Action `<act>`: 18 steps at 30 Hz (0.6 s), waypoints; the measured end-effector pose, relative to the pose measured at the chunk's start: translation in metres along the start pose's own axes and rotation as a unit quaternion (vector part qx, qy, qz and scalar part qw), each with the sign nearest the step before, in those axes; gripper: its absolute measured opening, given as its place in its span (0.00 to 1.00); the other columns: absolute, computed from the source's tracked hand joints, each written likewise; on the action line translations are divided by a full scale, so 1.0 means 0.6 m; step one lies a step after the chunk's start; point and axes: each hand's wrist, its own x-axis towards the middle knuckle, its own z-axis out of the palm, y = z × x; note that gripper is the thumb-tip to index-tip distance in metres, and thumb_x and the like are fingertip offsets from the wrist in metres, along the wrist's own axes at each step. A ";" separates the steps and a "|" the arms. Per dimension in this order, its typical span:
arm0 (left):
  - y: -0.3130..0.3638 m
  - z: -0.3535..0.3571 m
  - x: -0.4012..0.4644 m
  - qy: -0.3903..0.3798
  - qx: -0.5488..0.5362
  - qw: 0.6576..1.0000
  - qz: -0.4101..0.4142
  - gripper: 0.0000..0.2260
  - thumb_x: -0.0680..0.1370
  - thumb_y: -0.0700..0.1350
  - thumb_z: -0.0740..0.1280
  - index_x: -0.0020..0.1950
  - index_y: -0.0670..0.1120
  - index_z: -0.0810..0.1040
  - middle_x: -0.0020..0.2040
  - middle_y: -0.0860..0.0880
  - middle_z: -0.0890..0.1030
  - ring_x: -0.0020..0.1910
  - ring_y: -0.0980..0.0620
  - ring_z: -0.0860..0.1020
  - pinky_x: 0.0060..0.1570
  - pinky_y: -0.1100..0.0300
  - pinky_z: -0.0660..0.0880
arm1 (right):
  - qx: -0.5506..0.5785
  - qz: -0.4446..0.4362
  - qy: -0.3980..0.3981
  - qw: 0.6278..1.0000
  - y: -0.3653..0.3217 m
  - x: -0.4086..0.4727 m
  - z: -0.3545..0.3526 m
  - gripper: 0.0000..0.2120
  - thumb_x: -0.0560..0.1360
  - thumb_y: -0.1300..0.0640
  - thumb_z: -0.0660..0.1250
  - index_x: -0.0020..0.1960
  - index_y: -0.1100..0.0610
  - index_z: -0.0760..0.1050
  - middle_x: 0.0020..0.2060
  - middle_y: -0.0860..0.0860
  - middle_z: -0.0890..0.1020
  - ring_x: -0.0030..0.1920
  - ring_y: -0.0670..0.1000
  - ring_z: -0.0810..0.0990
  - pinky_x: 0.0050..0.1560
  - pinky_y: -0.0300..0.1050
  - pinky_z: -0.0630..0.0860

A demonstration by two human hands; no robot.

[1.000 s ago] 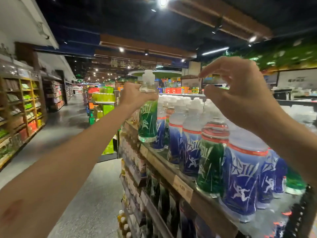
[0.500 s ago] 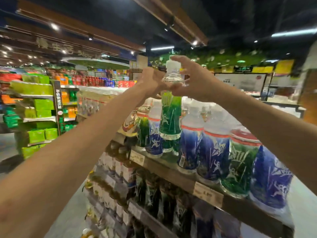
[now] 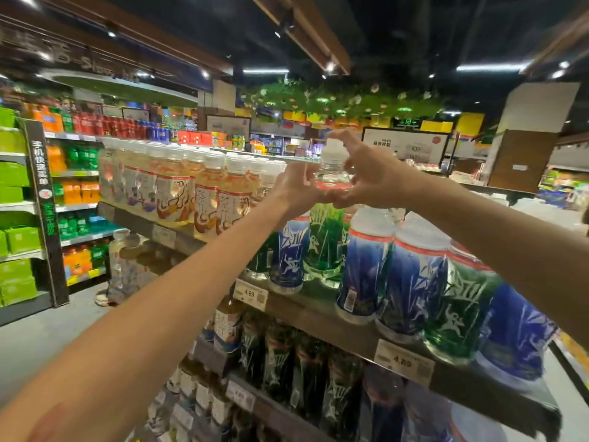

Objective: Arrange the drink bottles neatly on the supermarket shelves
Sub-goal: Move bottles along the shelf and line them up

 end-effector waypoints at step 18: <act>-0.053 0.005 0.004 -0.005 0.429 0.889 0.163 0.41 0.61 0.77 0.64 0.61 0.48 0.81 0.77 0.47 0.58 0.75 0.43 0.55 0.71 0.42 0.61 | -0.101 0.030 -0.069 0.992 0.019 -0.006 0.022 0.46 0.67 0.49 0.80 0.77 0.52 0.59 0.57 0.58 0.83 0.54 0.57 0.81 0.55 0.50 0.78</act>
